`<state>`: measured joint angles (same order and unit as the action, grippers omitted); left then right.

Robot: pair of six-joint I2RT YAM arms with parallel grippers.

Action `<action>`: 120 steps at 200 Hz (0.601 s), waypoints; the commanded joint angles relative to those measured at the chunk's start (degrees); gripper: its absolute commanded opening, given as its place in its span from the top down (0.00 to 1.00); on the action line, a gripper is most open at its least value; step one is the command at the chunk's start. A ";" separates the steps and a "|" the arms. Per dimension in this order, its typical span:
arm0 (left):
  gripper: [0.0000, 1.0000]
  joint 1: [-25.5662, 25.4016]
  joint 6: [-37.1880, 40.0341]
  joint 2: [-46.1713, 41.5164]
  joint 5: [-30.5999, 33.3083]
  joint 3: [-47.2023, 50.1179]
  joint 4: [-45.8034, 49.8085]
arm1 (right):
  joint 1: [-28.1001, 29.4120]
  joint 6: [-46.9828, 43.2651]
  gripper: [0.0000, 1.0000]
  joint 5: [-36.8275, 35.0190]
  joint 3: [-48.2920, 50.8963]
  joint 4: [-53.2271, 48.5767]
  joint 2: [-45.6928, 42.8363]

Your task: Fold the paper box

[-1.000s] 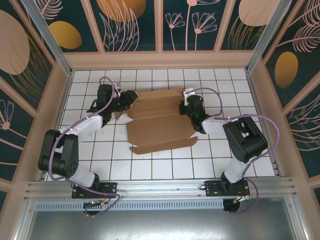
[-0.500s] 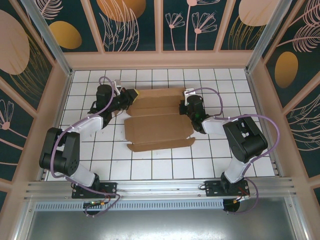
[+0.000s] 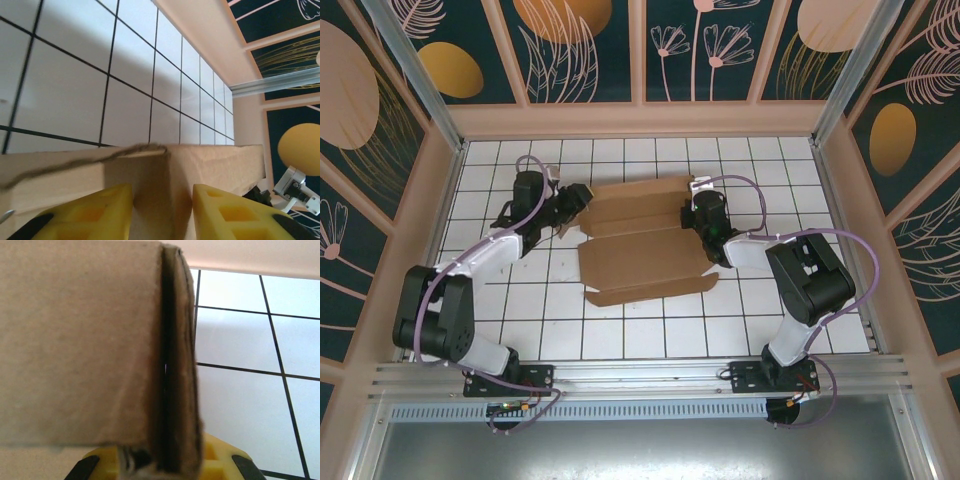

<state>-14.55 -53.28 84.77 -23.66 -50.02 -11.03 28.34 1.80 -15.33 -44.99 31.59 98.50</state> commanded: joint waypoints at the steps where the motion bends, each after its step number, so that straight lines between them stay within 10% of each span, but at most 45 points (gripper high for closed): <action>1: 0.68 0.31 7.56 -5.20 6.28 0.95 6.29 | -0.48 -0.04 1.00 -3.03 -1.27 -1.31 -1.49; 50: 0.74 -3.41 10.56 -12.83 15.27 5.98 9.17 | -0.48 0.40 1.00 -3.01 -1.72 -1.41 -0.27; 120: 0.86 -5.24 6.31 1.39 16.38 2.62 6.72 | -0.26 0.15 1.00 -2.51 -1.94 -1.49 0.26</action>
<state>-19.79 -46.09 81.60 -9.37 -44.80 -3.84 28.18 1.87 -16.88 -45.54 30.44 98.52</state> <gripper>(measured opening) 0.149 0.077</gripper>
